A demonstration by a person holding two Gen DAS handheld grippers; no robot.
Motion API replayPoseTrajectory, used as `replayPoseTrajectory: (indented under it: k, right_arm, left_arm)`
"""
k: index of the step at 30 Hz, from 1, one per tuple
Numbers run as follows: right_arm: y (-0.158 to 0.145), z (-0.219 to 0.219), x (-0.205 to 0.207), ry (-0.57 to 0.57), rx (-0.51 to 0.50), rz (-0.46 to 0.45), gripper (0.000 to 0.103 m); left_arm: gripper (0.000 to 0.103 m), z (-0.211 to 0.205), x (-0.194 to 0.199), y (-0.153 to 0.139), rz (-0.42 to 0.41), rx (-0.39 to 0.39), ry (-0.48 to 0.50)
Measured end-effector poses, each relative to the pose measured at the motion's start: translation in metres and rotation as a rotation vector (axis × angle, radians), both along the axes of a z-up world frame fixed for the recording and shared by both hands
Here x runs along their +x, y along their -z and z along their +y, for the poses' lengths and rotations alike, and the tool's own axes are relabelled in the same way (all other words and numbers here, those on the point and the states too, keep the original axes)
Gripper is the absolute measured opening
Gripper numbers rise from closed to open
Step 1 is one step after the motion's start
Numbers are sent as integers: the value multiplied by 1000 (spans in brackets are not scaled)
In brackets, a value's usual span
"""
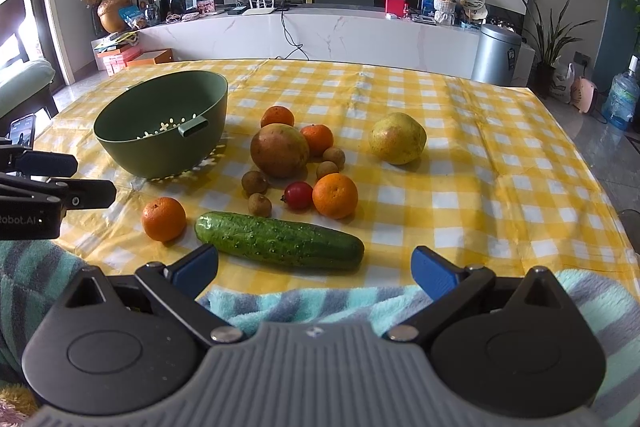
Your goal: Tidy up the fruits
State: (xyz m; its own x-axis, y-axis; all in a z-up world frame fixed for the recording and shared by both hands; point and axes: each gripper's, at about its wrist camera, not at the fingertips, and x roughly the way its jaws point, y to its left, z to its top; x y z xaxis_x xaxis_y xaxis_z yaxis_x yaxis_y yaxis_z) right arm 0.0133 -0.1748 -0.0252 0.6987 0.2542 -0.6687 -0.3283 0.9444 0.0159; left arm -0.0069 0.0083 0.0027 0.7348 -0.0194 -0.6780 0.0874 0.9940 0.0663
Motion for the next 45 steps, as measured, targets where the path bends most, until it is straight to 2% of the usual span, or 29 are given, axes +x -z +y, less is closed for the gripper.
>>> replayPoseTrajectory:
  k: [45]
  right_arm:
    - [2,0,2,16,-1,34,99]
  left_arm:
    - [73,3,1,2,19,-11,-8]
